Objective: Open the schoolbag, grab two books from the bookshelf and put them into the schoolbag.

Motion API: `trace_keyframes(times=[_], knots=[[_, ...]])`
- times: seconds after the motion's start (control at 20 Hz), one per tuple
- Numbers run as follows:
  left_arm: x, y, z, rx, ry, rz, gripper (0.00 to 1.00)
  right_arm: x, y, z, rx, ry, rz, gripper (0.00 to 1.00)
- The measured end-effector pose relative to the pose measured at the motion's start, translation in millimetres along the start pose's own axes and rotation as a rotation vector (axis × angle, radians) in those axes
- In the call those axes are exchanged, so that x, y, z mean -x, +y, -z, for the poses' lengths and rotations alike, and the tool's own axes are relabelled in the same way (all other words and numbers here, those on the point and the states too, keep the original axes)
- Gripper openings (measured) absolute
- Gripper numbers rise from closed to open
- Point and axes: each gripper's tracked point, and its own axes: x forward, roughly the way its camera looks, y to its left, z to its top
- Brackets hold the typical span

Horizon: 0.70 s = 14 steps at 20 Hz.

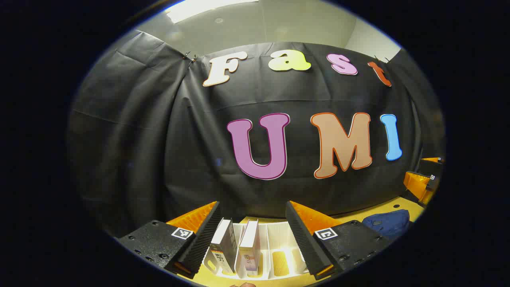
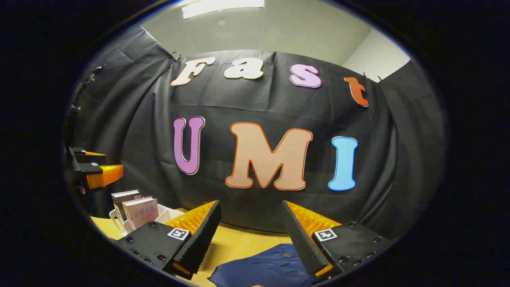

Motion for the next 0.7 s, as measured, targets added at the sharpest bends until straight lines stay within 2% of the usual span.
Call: trace_keyframes(times=[0.7], knots=[[-1.0,3.3,2.7,0.0,0.009,-0.016,0.94,-3.9,-2.3,4.2,0.014,0.004,-0.014,1.0]])
